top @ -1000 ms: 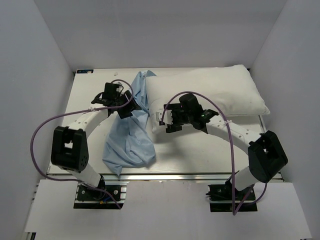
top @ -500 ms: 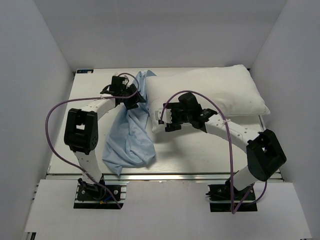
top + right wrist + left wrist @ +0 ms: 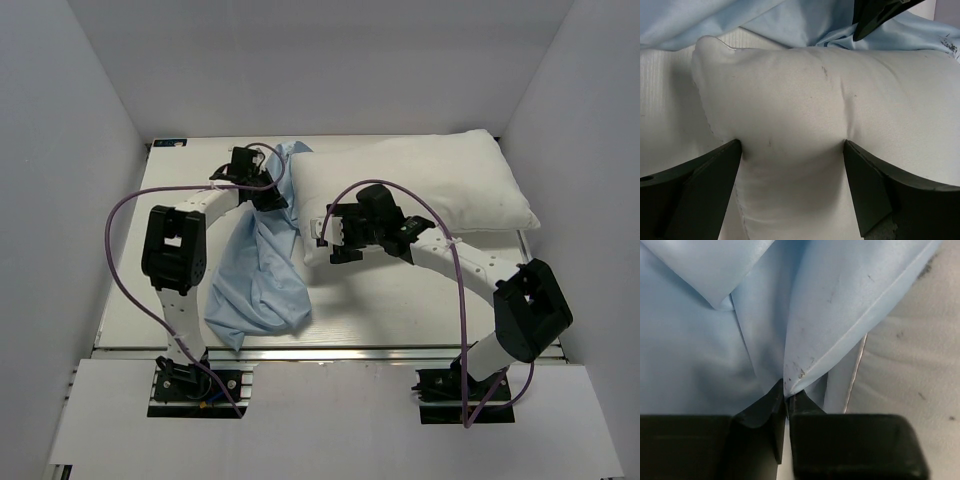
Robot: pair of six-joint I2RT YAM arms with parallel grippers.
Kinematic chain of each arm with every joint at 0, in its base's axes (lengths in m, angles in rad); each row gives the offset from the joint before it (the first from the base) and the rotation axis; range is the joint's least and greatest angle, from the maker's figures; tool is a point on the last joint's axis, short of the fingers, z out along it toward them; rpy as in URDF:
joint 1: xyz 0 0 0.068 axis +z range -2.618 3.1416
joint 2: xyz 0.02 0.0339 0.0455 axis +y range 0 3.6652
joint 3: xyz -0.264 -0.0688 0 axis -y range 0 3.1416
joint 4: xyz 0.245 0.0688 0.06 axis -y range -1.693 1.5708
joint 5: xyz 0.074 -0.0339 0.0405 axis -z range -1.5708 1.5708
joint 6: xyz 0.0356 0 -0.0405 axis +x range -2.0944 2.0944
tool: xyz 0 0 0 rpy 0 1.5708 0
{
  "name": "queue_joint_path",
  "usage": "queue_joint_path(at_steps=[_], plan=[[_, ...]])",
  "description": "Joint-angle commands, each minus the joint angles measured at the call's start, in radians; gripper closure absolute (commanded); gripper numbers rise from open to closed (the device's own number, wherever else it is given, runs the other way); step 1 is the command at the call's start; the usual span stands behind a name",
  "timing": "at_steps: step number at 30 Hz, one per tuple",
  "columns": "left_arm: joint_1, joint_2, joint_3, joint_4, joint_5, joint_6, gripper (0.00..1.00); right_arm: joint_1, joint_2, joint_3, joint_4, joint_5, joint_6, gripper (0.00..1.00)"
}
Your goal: Put the pillow into the pillowcase
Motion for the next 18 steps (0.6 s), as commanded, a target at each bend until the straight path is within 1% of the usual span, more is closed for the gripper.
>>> queue_joint_path(at_steps=[1, 3, 5, 9, 14, 15, 18], plan=[[-0.006, -0.122, -0.019, -0.022, 0.012, 0.062, 0.83, -0.005, -0.017, 0.059, -0.018, -0.010, -0.011, 0.12], [-0.006, -0.172, -0.048, -0.045, 0.000, 0.085, 0.84, -0.010, -0.023, 0.085, -0.030, -0.041, -0.009, 0.12], [-0.006, -0.241, -0.075, -0.063, -0.006, 0.105, 0.84, -0.021, -0.032, 0.142, -0.079, -0.079, -0.002, 0.12], [-0.006, -0.304, -0.102, -0.097, 0.007, 0.123, 0.84, -0.024, -0.072, 0.204, -0.173, -0.141, -0.020, 0.11], [-0.006, -0.339, -0.131, -0.091, 0.018, 0.117, 0.84, -0.024, -0.130, 0.221, -0.347, -0.208, -0.097, 0.10], [-0.006, -0.342, -0.135, -0.089, 0.029, 0.116, 0.84, -0.024, -0.138, 0.208, -0.372, -0.211, -0.135, 0.11], [-0.004, -0.341, -0.139, -0.086, 0.049, 0.114, 0.84, -0.025, -0.166, 0.168, -0.421, -0.210, -0.178, 0.11]])
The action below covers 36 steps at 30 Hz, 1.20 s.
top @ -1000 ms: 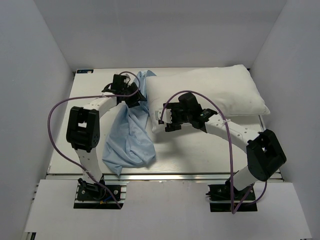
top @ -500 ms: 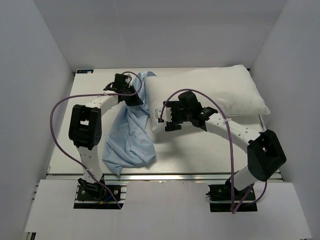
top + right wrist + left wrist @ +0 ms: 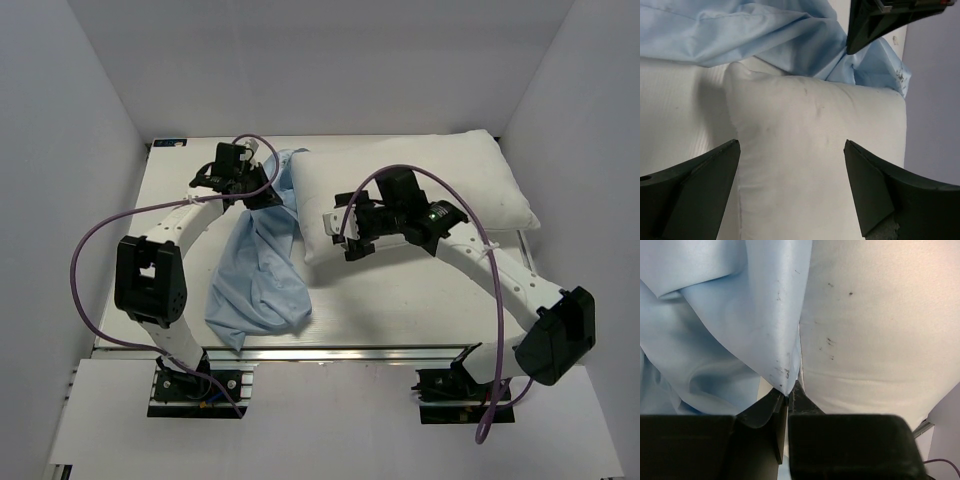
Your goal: Put the pillow into the pillowcase
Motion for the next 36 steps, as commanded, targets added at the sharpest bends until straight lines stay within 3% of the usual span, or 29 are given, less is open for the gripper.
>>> queue_joint_path(at_steps=[1, 5, 10, 16, 22, 25, 28, 29, 32, 34, 36], plan=[[0.000, -0.039, -0.018, 0.001, 0.035, 0.010, 0.84, 0.002, -0.034, -0.034, -0.137, -0.045, -0.084, 0.11], [0.000, -0.053, -0.020, 0.001, 0.052, 0.005, 0.84, 0.005, -0.063, -0.100, -0.164, -0.073, -0.097, 0.11], [0.000, -0.061, -0.003, 0.004, 0.069, -0.006, 0.84, 0.029, -0.068, -0.250, 0.096, 0.036, -0.066, 0.11], [0.000, -0.075, -0.026, 0.022, 0.098, -0.030, 0.84, 0.049, 0.038, -0.251, 0.263, 0.134, -0.014, 0.11], [0.000, -0.085, -0.044, 0.044, 0.136, -0.050, 0.84, 0.065, 0.120, -0.329, 0.566, 0.280, -0.003, 0.11], [-0.003, -0.084, -0.050, 0.049, 0.159, -0.053, 0.83, 0.065, 0.163, -0.358, 0.709, 0.327, 0.000, 0.17], [-0.005, -0.079, -0.051, 0.041, 0.172, -0.047, 0.83, 0.062, 0.202, -0.344, 0.781, 0.355, 0.020, 0.38], [-0.005, -0.078, -0.051, 0.038, 0.175, -0.044, 0.83, 0.059, 0.208, -0.327, 0.772, 0.354, 0.029, 0.56], [-0.005, -0.067, -0.040, 0.021, 0.179, -0.027, 0.83, 0.037, 0.220, -0.226, 0.634, 0.302, 0.061, 0.88], [-0.006, -0.053, -0.031, 0.009, 0.187, -0.016, 0.83, 0.026, 0.199, -0.215, 0.597, 0.262, 0.041, 0.99], [-0.005, -0.044, -0.017, -0.004, 0.192, -0.004, 0.83, 0.019, 0.149, -0.235, 0.599, 0.233, 0.011, 1.00]])
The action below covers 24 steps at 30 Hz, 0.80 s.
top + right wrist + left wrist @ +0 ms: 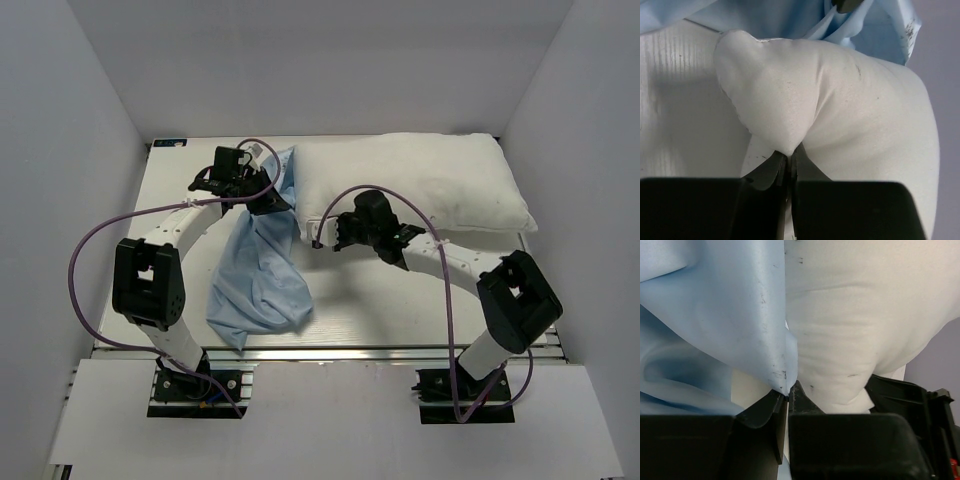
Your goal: Put the pillow into the pillowcase
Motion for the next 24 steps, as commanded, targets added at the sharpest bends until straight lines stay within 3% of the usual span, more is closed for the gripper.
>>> queue_joint_path(at_steps=[1, 9, 15, 24], plan=[[-0.005, -0.016, 0.034, -0.027, 0.047, 0.034, 0.82, -0.025, -0.083, 0.005, -0.019, -0.074, -0.053, 1.00], [-0.005, -0.024, 0.070, -0.134, 0.067, 0.128, 0.82, -0.060, -0.258, -0.068, -0.041, -0.154, -0.148, 1.00], [-0.006, -0.137, -0.010, -0.166, 0.138, 0.145, 0.82, -0.102, -0.204, 0.016, -0.036, -0.100, -0.110, 1.00], [-0.005, -0.277, -0.036, -0.338, 0.114, 0.217, 0.81, -0.103, -0.187, 0.032, -0.027, -0.135, -0.132, 1.00]])
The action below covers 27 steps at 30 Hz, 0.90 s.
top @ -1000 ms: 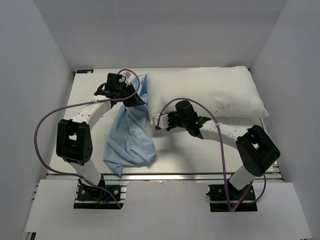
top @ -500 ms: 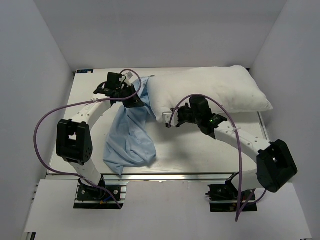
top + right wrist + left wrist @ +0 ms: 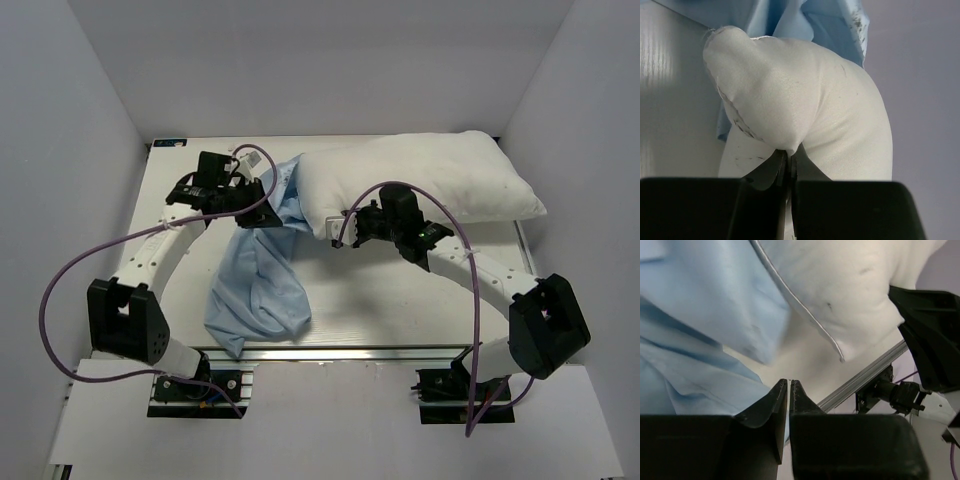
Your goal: Put the pillow into the pillowcase
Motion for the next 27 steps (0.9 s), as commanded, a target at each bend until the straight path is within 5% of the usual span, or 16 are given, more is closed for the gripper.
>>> queue_joint_path(at_steps=[1, 10, 15, 16, 22, 27], plan=[[-0.004, -0.088, 0.002, -0.093, 0.009, 0.051, 0.81, -0.024, -0.005, 0.072, 0.032, -0.030, -0.036, 1.00], [-0.004, -0.085, 0.013, -0.126, 0.006, 0.062, 0.78, -0.022, -0.186, -0.092, -0.194, -0.261, -0.304, 1.00], [-0.004, -0.045, 0.057, -0.123, -0.103, 0.036, 0.50, -0.022, -0.170, -0.124, -0.218, -0.196, -0.312, 1.00], [-0.004, -0.031, 0.085, -0.118, -0.120, 0.034, 0.47, -0.022, -0.163, -0.112, -0.234, -0.186, -0.303, 0.87], [-0.006, 0.104, 0.206, -0.089, -0.224, 0.047, 0.42, -0.025, -0.196, 0.015, -0.343, -0.212, -0.217, 0.54], [-0.035, 0.213, 0.338, -0.084, -0.310, 0.079, 0.41, -0.024, -0.209, 0.140, -0.156, -0.200, 0.073, 0.19]])
